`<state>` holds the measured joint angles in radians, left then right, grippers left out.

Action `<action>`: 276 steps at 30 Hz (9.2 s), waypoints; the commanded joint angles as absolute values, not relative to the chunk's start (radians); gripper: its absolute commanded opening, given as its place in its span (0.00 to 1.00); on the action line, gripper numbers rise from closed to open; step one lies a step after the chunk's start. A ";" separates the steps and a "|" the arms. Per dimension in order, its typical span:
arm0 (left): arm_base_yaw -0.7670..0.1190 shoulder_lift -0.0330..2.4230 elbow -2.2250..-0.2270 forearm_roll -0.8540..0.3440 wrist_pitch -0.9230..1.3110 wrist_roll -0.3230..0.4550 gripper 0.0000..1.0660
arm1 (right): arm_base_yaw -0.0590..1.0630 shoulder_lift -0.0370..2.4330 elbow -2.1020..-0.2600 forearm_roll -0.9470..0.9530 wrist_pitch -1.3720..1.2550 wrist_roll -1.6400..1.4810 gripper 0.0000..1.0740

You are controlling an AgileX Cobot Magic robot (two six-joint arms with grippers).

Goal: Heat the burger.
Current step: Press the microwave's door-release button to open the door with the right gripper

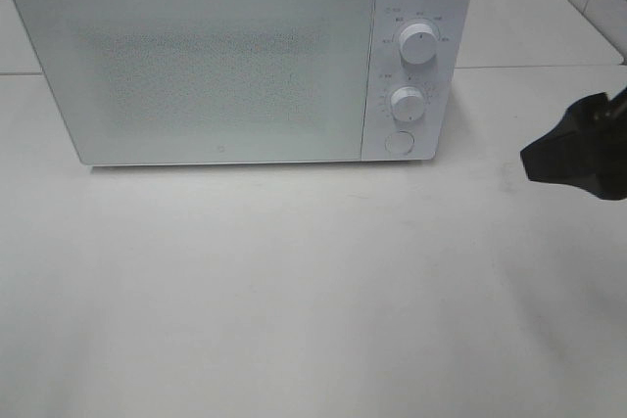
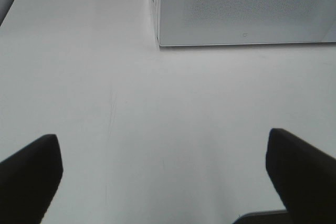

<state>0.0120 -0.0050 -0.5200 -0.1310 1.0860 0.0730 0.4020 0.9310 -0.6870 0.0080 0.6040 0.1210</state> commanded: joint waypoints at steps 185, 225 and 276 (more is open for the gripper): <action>0.009 -0.020 -0.518 -0.135 1.073 0.073 0.92 | 0.826 1.717 -0.365 0.840 -1.140 -0.012 0.65; 0.009 -0.020 -0.518 -0.135 1.073 0.073 0.92 | 0.820 1.725 -0.398 0.934 -1.015 1.265 0.00; 0.009 -0.020 -0.518 -0.135 1.073 0.073 0.92 | 0.599 2.134 -0.864 0.758 -0.939 1.324 0.00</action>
